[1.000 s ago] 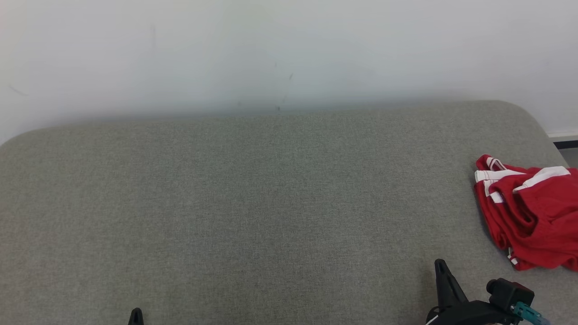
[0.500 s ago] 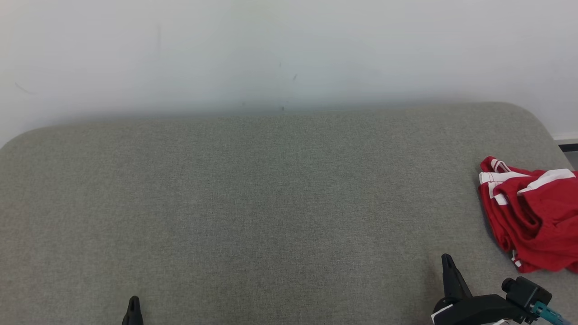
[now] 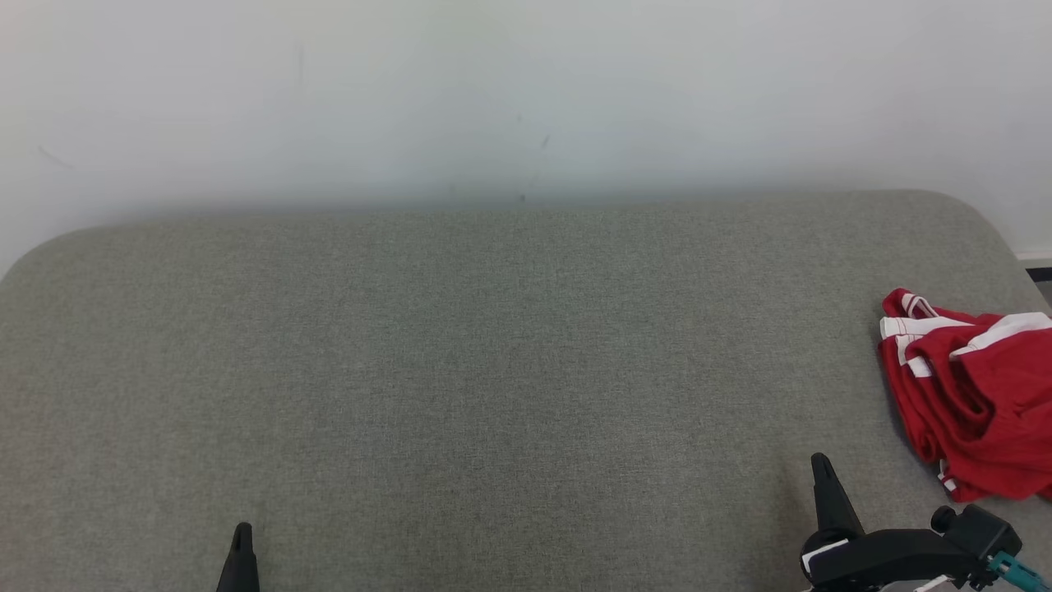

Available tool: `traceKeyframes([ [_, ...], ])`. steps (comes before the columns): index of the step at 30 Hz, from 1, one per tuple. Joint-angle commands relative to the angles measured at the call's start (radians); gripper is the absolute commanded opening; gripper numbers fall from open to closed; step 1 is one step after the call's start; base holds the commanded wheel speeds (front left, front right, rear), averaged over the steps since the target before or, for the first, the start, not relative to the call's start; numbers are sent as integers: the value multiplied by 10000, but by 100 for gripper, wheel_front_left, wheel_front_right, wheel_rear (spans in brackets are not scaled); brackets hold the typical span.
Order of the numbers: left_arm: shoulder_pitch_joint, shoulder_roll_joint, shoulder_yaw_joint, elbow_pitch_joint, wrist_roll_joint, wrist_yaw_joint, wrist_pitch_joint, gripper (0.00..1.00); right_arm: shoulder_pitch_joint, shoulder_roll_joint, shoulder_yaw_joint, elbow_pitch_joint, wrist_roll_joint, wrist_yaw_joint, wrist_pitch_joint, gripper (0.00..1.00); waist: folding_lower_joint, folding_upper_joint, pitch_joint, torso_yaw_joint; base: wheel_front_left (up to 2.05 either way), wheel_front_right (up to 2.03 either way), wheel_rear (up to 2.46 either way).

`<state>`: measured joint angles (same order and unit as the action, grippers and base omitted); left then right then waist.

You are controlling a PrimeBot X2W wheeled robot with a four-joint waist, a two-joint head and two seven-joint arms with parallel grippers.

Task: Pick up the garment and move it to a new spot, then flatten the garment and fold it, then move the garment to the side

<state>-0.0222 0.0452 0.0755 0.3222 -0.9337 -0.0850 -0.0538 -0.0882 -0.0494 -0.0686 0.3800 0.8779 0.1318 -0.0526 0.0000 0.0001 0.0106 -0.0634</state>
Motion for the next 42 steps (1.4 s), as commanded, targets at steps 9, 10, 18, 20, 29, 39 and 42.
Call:
traceKeyframes([
  [9, -333, 47, 111, -258, -1348, -122, 320, 0, -209, -9, -104, -372, 1454, -10, 321, 0, 0, -1, -11, 89, 0, 0, 0],
  [10, -343, 48, 117, -269, -1464, -128, 353, 0, -211, -10, -111, -391, 1576, -10, 348, 0, 0, -1, -12, 97, 0, 0, 0],
  [18, -436, 51, 159, -358, -2327, -181, 570, 0, -205, -10, -169, -550, 2497, -11, 557, 0, 0, -1, -20, 165, 0, 0, 0],
  [20, -458, 53, 170, -378, -2504, -199, 624, 0, -207, -10, -182, -590, 2712, -12, 615, 0, 0, -1, -22, 182, 0, 0, 0],
  [29, -535, 56, 214, -454, -3389, -249, 833, 0, -214, -9, -241, -744, 3665, -13, 828, 0, 0, -1, -30, 258, 0, 0, 0],
  [39, -650, 61, 261, -543, -4203, -302, 1043, 0, -223, -10, -297, -907, 4519, -15, 1039, 0, 0, -1, -39, 334, 0, 0, 0],
  [42, -679, 61, 275, -571, -4446, -316, 1104, 0, -224, -10, -313, -955, 4814, -15, 1097, 0, 0, -1, -42, 360, 0, 0, 0],
])
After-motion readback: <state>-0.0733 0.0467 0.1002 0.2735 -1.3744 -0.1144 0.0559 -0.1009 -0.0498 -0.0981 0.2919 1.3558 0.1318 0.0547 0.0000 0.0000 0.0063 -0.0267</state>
